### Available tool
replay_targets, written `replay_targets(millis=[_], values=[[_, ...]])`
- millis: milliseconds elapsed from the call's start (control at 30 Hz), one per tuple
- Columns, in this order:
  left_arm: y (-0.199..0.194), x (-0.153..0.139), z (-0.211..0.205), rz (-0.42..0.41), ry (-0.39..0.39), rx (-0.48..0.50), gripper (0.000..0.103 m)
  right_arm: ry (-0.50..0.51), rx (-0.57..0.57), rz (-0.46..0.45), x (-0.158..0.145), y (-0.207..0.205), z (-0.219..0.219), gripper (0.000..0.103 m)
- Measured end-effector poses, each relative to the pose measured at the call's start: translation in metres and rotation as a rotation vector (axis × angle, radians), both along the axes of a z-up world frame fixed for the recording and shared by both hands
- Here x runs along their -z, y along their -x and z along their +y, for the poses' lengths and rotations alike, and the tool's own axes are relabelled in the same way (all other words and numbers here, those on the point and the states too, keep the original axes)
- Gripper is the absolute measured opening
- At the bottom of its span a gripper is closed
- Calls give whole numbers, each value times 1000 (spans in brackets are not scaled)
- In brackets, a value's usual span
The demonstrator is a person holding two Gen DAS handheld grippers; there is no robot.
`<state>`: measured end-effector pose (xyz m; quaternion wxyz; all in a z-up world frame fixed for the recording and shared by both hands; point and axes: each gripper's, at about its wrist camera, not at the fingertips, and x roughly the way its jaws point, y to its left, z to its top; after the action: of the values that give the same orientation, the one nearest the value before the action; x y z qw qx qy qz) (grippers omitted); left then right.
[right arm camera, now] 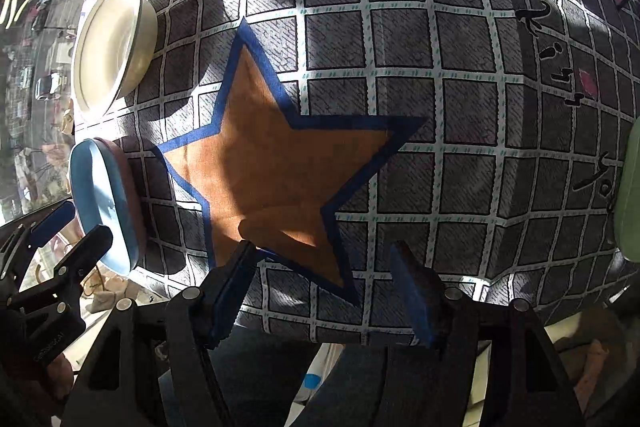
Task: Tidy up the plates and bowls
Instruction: 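Release the blue plate and grasp the green square plate rim with the right tool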
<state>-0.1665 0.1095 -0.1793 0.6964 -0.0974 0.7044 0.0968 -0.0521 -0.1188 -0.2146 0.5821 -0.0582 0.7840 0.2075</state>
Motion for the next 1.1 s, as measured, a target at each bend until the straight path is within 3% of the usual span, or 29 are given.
replay_targets(millis=[333,533,733,1100], values=[[-75,4,-121,18,69,311,78,117,402,-67,1,-97,-184,70],[-112,8,-196,9,111,443,78,222,551,-99,14,-157,-292,70],[-145,26,-249,16,157,471,78,266,582,-120,28,-192,-352,70],[-191,80,-302,77,135,464,78,243,466,-146,68,-206,-373,70]])
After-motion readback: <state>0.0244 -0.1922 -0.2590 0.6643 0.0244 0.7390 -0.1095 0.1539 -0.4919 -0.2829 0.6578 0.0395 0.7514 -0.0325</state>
